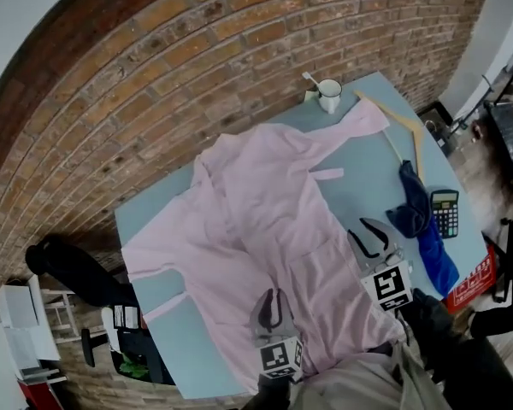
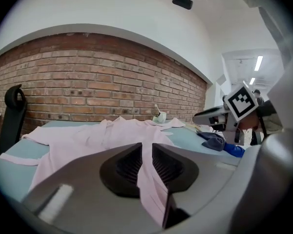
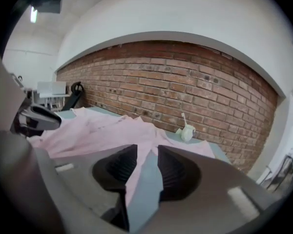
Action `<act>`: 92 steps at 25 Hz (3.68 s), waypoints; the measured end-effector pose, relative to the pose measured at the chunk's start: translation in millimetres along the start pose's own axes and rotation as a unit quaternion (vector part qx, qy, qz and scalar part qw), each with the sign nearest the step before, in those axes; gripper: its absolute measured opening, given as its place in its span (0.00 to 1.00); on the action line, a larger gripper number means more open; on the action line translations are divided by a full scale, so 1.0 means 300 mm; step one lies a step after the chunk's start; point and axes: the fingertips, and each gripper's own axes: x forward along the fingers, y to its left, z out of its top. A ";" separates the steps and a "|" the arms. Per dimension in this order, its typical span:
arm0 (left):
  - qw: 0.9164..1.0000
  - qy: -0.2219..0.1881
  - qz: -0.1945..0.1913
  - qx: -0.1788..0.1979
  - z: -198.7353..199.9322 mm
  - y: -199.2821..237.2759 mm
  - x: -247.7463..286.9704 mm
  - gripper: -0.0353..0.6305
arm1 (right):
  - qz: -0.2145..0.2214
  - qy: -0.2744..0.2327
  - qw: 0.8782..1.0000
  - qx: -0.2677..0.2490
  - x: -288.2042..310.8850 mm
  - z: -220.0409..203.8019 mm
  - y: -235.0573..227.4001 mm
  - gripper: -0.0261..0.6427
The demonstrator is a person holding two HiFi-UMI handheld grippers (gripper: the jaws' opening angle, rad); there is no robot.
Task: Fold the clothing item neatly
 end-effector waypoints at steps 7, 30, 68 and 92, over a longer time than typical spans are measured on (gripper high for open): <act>1.000 0.001 -0.019 0.000 0.063 0.000 0.336 0.16 | -0.024 0.046 0.997 -0.053 0.337 -0.037 -0.284 0.23; 0.997 0.016 -0.074 0.003 0.125 -0.196 0.966 0.16 | 0.092 0.256 0.934 -0.230 0.790 -0.369 -0.733 0.26; 0.991 0.041 0.102 -0.078 0.026 0.315 -0.001 0.16 | 0.454 0.235 0.641 0.573 0.346 0.012 0.583 0.29; 0.955 -0.013 0.218 -0.203 -0.106 0.832 -0.335 0.16 | 0.327 0.141 0.884 0.302 0.161 0.069 0.700 0.28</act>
